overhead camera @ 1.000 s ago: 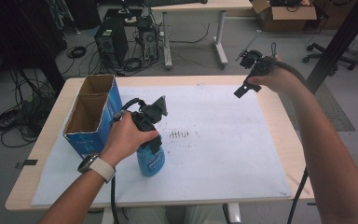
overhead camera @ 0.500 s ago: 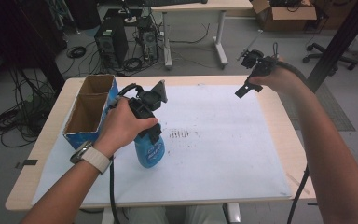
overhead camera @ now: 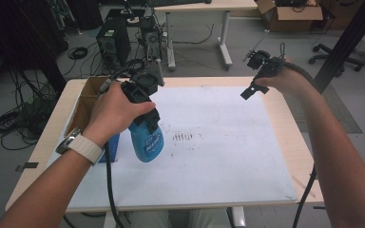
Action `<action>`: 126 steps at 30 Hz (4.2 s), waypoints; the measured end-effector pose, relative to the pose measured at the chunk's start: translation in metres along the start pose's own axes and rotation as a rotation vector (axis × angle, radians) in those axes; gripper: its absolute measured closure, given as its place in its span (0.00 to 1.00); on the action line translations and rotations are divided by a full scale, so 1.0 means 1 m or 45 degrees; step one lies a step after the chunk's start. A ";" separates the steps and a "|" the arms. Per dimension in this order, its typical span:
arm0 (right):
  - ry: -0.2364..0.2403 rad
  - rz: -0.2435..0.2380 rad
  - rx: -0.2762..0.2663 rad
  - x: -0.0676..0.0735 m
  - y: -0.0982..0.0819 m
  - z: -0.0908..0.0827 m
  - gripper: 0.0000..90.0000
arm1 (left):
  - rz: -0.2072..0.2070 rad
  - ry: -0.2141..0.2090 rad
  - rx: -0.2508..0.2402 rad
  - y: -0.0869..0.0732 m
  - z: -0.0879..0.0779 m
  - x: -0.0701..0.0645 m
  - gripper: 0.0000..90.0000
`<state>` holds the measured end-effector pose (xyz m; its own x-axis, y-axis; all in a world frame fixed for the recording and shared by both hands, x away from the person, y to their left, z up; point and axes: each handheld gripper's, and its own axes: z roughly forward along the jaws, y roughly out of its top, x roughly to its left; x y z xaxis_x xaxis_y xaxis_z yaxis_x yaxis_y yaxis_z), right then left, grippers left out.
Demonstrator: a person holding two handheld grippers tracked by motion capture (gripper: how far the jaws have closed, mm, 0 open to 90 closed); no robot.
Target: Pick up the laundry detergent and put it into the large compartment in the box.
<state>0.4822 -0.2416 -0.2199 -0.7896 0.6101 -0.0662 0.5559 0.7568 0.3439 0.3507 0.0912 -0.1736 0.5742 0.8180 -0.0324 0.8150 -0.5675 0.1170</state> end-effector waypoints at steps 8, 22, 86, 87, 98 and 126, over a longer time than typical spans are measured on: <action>-0.006 -0.001 0.004 0.000 -0.001 0.000 0.13 | -0.052 0.006 0.005 0.002 -0.030 0.008 0.42; -0.001 -0.005 -0.007 0.002 0.000 -0.002 0.13 | -0.219 0.043 -0.045 0.000 -0.085 0.032 0.42; -0.025 0.015 0.019 0.000 -0.001 0.000 0.13 | -0.625 0.266 -0.195 -0.036 -0.042 0.156 0.42; -0.025 0.015 0.019 0.000 -0.001 0.000 0.13 | -0.624 0.264 -0.197 -0.036 -0.038 0.157 0.42; -0.023 0.020 0.027 0.000 -0.002 0.002 0.13 | -0.620 0.255 -0.185 -0.041 -0.001 0.166 0.42; -0.020 0.036 0.038 -0.002 -0.005 0.007 0.13 | -0.609 0.204 -0.153 -0.052 0.074 0.178 0.42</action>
<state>0.4829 -0.2445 -0.2283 -0.7693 0.6348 -0.0714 0.5857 0.7456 0.3179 0.4166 0.2593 -0.2587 0.1127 0.9928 0.0413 0.9634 -0.1193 0.2401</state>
